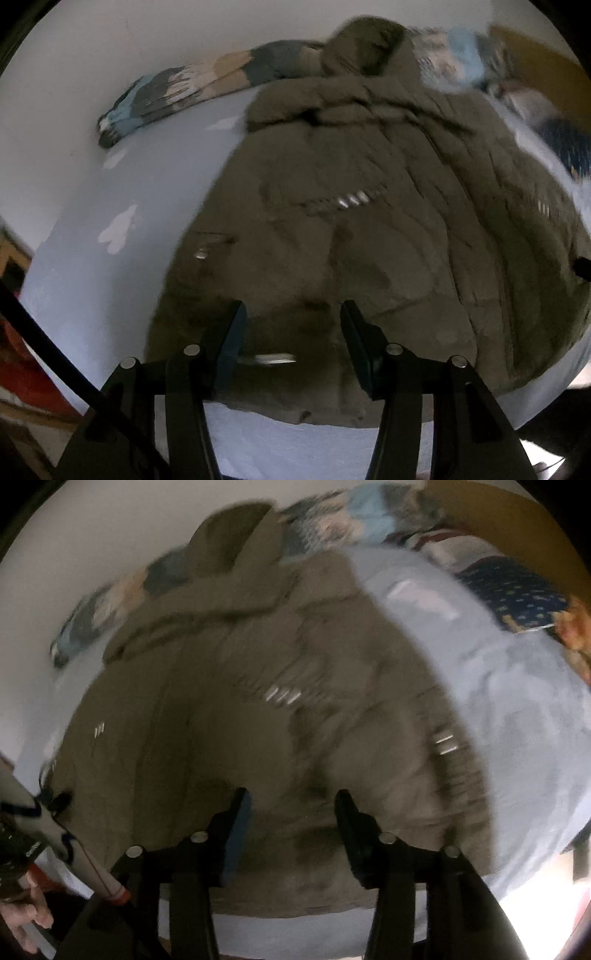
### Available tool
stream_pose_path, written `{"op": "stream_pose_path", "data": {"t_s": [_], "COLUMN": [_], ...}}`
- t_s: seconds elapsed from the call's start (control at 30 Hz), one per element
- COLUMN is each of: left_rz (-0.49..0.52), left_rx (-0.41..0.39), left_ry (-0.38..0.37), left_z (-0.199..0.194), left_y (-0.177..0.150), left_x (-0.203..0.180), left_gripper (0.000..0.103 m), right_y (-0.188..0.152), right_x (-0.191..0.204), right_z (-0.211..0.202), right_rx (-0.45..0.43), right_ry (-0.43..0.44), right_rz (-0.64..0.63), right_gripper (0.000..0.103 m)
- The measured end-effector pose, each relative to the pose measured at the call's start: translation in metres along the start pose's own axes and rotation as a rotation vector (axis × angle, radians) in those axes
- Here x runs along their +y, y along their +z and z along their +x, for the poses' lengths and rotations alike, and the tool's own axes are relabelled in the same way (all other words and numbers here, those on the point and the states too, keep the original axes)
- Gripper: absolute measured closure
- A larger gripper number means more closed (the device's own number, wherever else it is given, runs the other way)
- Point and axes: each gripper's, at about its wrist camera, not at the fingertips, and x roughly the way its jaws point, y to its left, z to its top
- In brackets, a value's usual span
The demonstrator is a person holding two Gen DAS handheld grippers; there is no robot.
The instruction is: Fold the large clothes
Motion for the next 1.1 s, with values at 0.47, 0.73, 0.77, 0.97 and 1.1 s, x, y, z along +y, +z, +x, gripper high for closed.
{"op": "stream_pose_path", "data": {"t_s": [0.47, 0.73, 0.77, 0.97, 1.1], "left_rz": [-0.536, -0.582, -0.586, -0.475, -0.401], "left_rx": [0.13, 0.18, 0.185, 0.206, 0.174], "left_ry": [-0.202, -0.245, -0.265, -0.347, -0.311], "left_z": [0.017, 0.03, 0.032, 0.042, 0.034], "left_y": [-0.021, -0.029, -0.029, -0.025, -0.021], "left_x": [0.161, 0.157, 0.155, 0.122, 0.107], "left_gripper": [0.032, 0.032, 0.032, 0.064, 0.079], "right_y": [-0.013, -0.015, -0.016, -0.022, -0.019], "right_x": [-0.142, -0.129, -0.13, -0.12, -0.112], "right_z": [-0.011, 0.005, 0.008, 0.027, 0.018], "right_rx": [0.02, 0.072, 0.084, 0.133, 0.107], "right_ry": [0.053, 0.085, 0.098, 0.145, 0.124], "right_rz": [0.429, 0.4, 0.405, 0.389, 0.33], "right_gripper": [0.035, 0.029, 0.028, 0.048, 0.085]}}
